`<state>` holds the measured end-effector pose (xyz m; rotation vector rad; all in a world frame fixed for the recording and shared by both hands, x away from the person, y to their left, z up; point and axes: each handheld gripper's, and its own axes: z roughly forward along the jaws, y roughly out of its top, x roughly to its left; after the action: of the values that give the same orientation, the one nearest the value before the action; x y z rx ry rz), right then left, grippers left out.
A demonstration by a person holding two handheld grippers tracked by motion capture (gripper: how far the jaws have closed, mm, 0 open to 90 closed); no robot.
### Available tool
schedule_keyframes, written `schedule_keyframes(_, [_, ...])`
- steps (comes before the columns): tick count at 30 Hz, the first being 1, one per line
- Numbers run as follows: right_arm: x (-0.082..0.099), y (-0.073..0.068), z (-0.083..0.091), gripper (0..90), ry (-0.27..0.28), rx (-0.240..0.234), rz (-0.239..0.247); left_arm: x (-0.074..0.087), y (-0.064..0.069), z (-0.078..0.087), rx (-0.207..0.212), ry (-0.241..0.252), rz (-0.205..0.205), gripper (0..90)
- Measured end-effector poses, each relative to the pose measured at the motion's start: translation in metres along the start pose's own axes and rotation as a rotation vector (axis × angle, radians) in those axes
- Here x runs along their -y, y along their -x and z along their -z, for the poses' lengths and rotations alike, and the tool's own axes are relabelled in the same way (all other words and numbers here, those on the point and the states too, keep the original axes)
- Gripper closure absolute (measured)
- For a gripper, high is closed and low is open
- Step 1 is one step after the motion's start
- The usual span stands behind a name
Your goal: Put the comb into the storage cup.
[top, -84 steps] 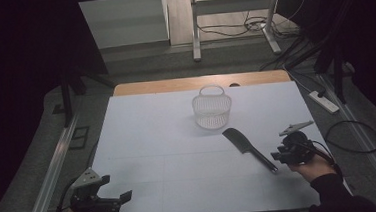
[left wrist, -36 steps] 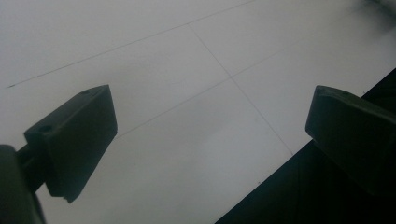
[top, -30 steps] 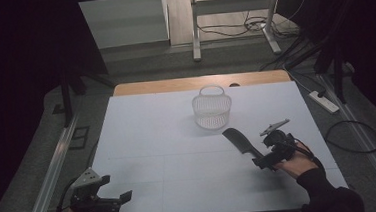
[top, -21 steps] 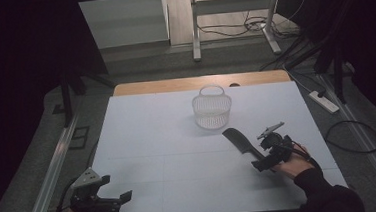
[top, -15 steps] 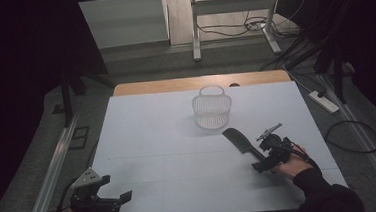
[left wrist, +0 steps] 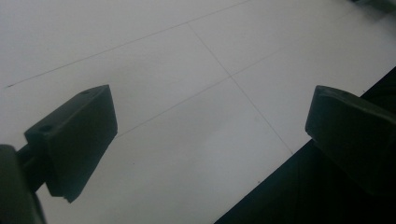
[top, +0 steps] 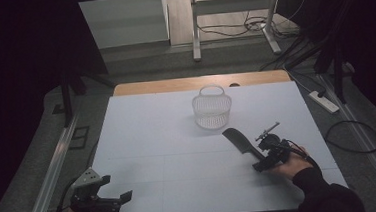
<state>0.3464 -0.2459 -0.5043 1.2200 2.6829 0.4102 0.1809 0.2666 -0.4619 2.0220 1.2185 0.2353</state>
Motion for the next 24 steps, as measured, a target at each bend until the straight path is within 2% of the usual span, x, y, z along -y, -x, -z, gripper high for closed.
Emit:
schedule_keyframes(4, [0.000, 0.001, 0.006, 37.8, 0.020, 0.001, 0.005, 0.000, 0.000, 0.000, -0.001, 0.000, -0.001, 2.8])
schedule_keyframes(11, [-0.002, 0.002, 0.010, 70.9, 0.007, -0.013, 0.022, 0.000, 0.000, 0.000, -0.001, 0.000, -0.001, 2.8])
schedule_keyframes(17, [-0.001, 0.003, 0.011, 72.0, 0.007, -0.023, 0.028, 0.000, 0.001, 0.000, -0.004, -0.002, -0.004, 2.9])
schedule_keyframes(24, [0.003, 0.004, 0.012, 72.2, 0.031, -0.022, 0.019, 0.000, 0.001, 0.000, -0.006, 0.003, -0.004, 1.9])
